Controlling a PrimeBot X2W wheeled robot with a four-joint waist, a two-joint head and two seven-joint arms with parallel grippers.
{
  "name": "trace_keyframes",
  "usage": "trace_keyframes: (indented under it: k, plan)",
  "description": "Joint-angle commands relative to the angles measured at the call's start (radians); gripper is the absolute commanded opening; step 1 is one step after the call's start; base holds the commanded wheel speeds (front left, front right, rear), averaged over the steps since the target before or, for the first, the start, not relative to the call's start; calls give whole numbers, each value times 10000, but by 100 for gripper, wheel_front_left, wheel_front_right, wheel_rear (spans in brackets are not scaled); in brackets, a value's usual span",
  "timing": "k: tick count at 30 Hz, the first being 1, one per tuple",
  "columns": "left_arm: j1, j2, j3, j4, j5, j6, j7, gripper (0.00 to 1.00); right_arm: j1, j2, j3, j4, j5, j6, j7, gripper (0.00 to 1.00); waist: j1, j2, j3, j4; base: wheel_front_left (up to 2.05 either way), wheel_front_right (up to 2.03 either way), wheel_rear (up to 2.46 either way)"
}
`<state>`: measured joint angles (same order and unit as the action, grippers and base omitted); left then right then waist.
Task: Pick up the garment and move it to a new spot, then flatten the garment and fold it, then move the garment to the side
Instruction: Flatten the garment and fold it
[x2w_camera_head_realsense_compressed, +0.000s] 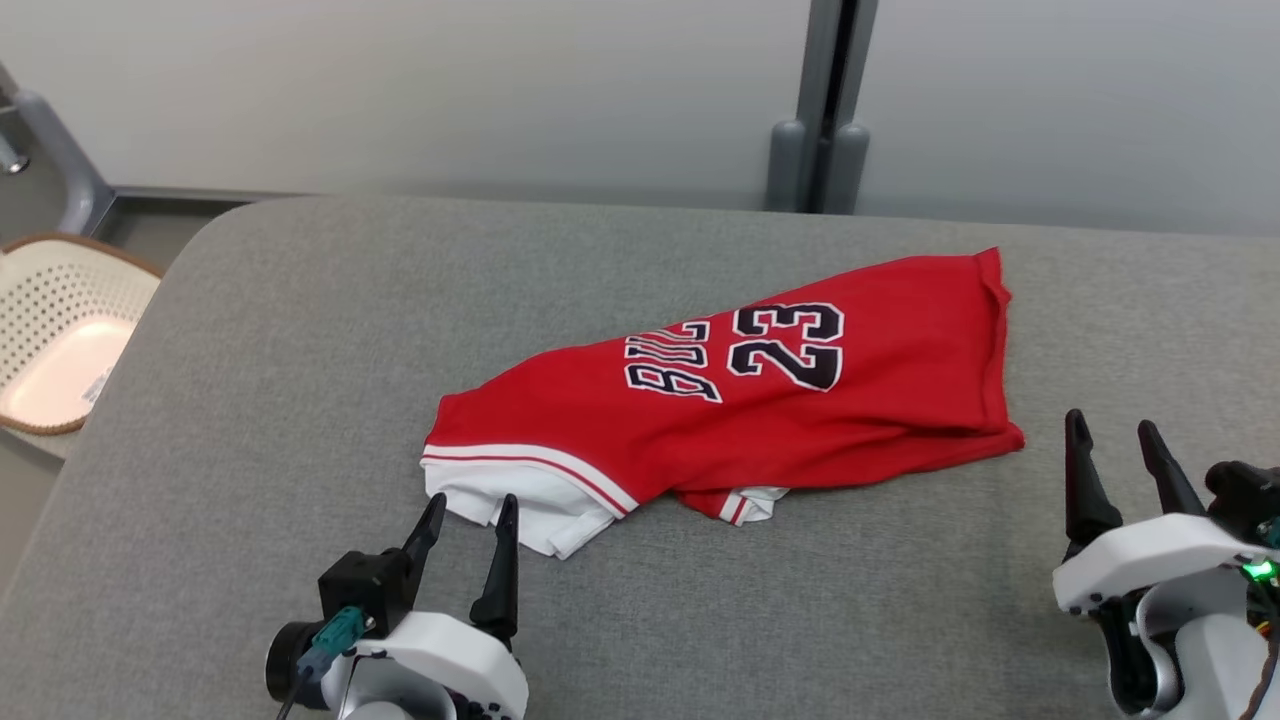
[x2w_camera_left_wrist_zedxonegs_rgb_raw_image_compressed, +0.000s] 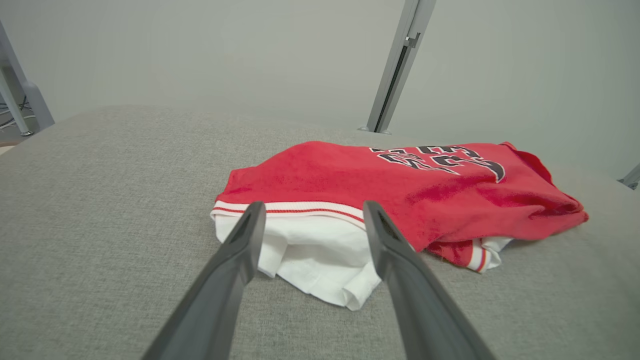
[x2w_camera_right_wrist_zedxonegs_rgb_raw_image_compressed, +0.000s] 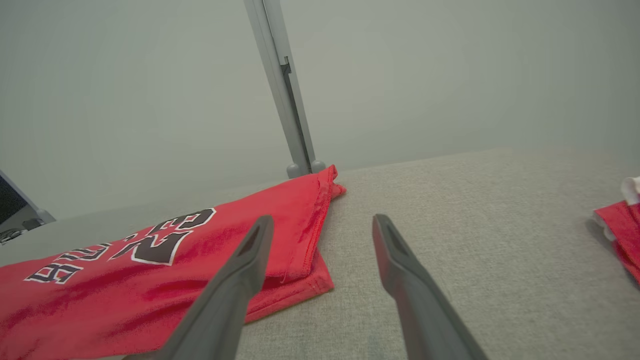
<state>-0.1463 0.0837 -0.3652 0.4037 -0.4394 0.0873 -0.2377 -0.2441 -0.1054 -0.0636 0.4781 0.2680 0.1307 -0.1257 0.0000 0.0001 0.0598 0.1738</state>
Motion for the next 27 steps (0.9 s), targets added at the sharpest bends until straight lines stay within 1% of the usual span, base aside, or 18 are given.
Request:
trace_keyframes:
  k: [1,5,6,11,15,16,18,22,27]
  plan:
    - [-332,10,-35,54,81,-60,-8,100,-485,-109,-140,449,157,0,179,100,0,-1,676,620,0,0,0]
    - [-663,-67,-119,194,-6,-100,-57,100,-1379,-373,-339,1480,323,0,598,100,0,-1,1202,1075,0,0,0]
    - [-663,-67,-119,194,-6,-100,-57,100,-1379,-373,-339,1480,323,0,598,100,0,-1,1202,1075,0,0,0]
    - [-939,-132,-132,409,-95,-166,-133,100,-2139,-616,-395,2594,154,0,966,100,0,-1,1521,1361,0,0,0]
    - [-1005,-155,-104,573,-132,-178,-200,100,-2460,-605,-434,3187,113,0,827,100,0,-1,1560,1392,0,0,0]
    - [-1048,-160,-86,606,-133,-177,-215,100,-2524,-577,-415,3298,145,0,789,59,0,-1,1563,1379,0,0,0]
    - [-1123,-168,-69,685,-146,-172,-217,100,-2626,-546,-335,3490,199,0,694,0,0,-1,1543,1336,0,0,0]
    - [-1125,-166,-33,802,-147,-162,-252,100,-2762,-538,-66,3593,375,0,278,0,0,-1,1390,1157,0,0,0]
    - [-924,-178,-6,935,-147,-154,-266,100,-2569,-646,362,3354,584,0,-207,0,0,-1,940,778,0,0,0]
